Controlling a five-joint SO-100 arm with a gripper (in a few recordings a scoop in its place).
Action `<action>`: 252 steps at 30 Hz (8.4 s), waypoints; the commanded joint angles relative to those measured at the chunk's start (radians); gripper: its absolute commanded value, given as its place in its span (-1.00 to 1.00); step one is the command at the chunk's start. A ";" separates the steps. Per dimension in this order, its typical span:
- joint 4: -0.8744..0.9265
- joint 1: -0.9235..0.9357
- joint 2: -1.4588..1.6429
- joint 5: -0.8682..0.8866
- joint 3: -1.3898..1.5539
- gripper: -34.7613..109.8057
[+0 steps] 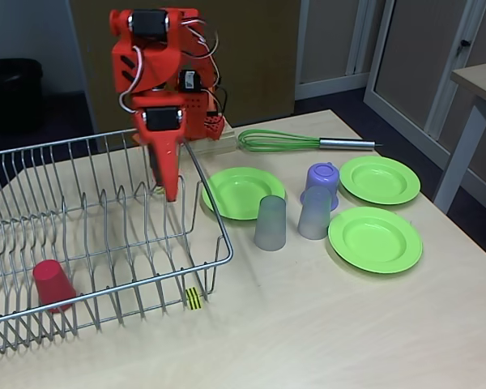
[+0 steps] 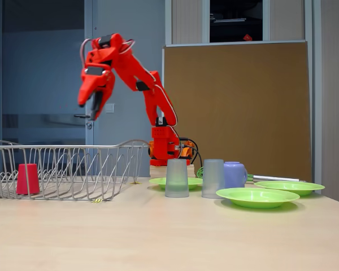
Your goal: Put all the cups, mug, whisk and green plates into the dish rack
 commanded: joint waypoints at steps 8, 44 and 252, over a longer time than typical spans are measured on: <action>0.000 -0.351 0.364 0.313 0.425 -0.07; -0.621 -0.540 0.414 0.614 1.212 0.04; -0.132 -0.175 0.299 0.074 0.485 -0.06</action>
